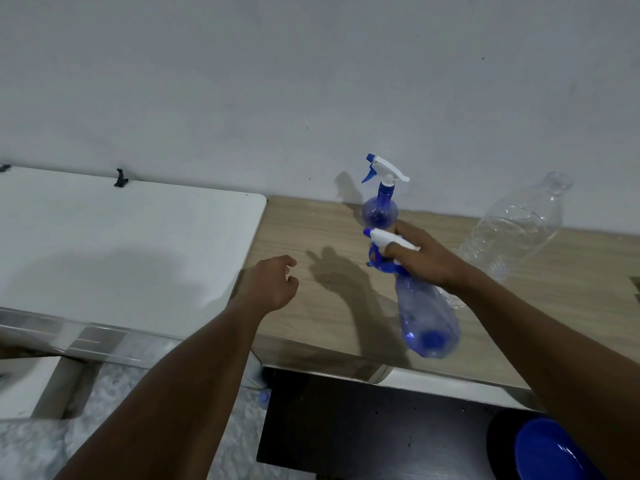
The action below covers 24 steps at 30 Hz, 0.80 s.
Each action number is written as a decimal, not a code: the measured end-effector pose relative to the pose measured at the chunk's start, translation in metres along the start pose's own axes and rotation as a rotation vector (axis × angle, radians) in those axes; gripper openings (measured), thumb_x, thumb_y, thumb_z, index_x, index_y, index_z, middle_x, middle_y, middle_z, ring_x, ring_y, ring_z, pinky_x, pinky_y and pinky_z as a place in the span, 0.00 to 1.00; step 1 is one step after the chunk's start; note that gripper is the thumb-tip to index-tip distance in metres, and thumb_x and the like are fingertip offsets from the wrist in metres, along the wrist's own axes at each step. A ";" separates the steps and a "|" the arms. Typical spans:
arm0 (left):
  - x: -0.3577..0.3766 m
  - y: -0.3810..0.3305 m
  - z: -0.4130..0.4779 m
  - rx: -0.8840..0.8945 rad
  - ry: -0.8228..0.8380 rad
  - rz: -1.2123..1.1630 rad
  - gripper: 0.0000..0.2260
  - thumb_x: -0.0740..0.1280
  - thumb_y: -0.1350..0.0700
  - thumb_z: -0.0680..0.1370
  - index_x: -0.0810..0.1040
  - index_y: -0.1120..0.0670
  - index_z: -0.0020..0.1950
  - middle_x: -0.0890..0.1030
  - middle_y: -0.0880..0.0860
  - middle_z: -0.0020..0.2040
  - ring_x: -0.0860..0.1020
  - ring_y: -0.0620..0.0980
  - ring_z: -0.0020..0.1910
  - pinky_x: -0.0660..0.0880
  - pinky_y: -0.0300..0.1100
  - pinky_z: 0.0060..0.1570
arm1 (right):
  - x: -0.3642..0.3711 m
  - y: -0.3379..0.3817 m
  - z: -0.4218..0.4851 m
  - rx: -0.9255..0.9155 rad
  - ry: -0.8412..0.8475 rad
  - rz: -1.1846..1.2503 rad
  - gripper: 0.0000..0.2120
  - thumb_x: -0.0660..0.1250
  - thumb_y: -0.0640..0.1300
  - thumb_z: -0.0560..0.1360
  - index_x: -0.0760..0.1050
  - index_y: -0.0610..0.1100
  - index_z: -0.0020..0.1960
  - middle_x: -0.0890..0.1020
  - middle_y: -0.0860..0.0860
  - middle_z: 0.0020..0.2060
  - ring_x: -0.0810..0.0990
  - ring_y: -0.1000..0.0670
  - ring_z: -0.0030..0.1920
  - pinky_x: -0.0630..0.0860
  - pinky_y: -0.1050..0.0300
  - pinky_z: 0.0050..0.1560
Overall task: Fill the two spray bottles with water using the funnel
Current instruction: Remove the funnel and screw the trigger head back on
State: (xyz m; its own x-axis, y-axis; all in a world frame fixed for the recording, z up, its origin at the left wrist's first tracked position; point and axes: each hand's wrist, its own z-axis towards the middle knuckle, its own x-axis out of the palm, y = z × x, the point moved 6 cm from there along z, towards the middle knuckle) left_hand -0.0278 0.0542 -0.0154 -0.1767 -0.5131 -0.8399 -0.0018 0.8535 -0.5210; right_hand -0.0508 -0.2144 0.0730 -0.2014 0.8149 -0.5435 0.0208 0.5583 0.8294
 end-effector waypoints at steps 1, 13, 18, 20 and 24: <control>-0.004 -0.003 0.003 0.000 -0.008 -0.009 0.17 0.66 0.55 0.76 0.77 0.51 0.66 0.82 0.52 0.59 0.80 0.52 0.55 0.75 0.43 0.58 | -0.008 0.010 0.005 -0.048 -0.053 -0.029 0.10 0.69 0.48 0.75 0.74 0.41 0.44 0.82 0.53 0.35 0.77 0.52 0.36 0.72 0.54 0.41; -0.037 -0.034 0.039 0.015 -0.088 -0.076 0.18 0.67 0.54 0.75 0.77 0.50 0.65 0.82 0.52 0.59 0.79 0.52 0.58 0.74 0.44 0.60 | -0.036 0.090 0.105 -0.256 -0.301 -0.327 0.05 0.71 0.46 0.75 0.80 0.43 0.46 0.82 0.49 0.38 0.79 0.47 0.39 0.75 0.53 0.41; -0.034 -0.040 0.051 0.023 -0.078 -0.060 0.19 0.67 0.54 0.75 0.76 0.50 0.67 0.81 0.52 0.60 0.79 0.51 0.58 0.73 0.41 0.58 | -0.022 0.087 0.152 -0.236 -0.296 -0.460 0.05 0.68 0.42 0.75 0.79 0.41 0.48 0.80 0.47 0.38 0.75 0.45 0.38 0.67 0.55 0.37; -0.031 -0.040 0.055 0.022 -0.064 -0.053 0.19 0.67 0.53 0.75 0.76 0.49 0.67 0.81 0.52 0.61 0.79 0.51 0.58 0.74 0.42 0.59 | -0.016 0.076 0.169 -0.211 -0.261 -0.474 0.05 0.68 0.42 0.75 0.79 0.41 0.48 0.82 0.46 0.40 0.77 0.44 0.40 0.69 0.54 0.39; -0.027 -0.040 0.061 0.029 -0.034 -0.026 0.21 0.67 0.52 0.76 0.74 0.49 0.69 0.80 0.51 0.63 0.78 0.51 0.59 0.74 0.44 0.61 | -0.008 0.059 0.196 -0.181 -0.251 -0.511 0.06 0.67 0.43 0.77 0.78 0.42 0.52 0.83 0.44 0.45 0.79 0.42 0.44 0.71 0.53 0.43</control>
State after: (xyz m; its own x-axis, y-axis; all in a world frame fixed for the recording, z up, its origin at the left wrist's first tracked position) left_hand 0.0372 0.0286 0.0188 -0.1430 -0.5385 -0.8304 0.0223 0.8371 -0.5467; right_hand 0.1437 -0.1577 0.1010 0.0960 0.4738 -0.8754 -0.1893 0.8721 0.4512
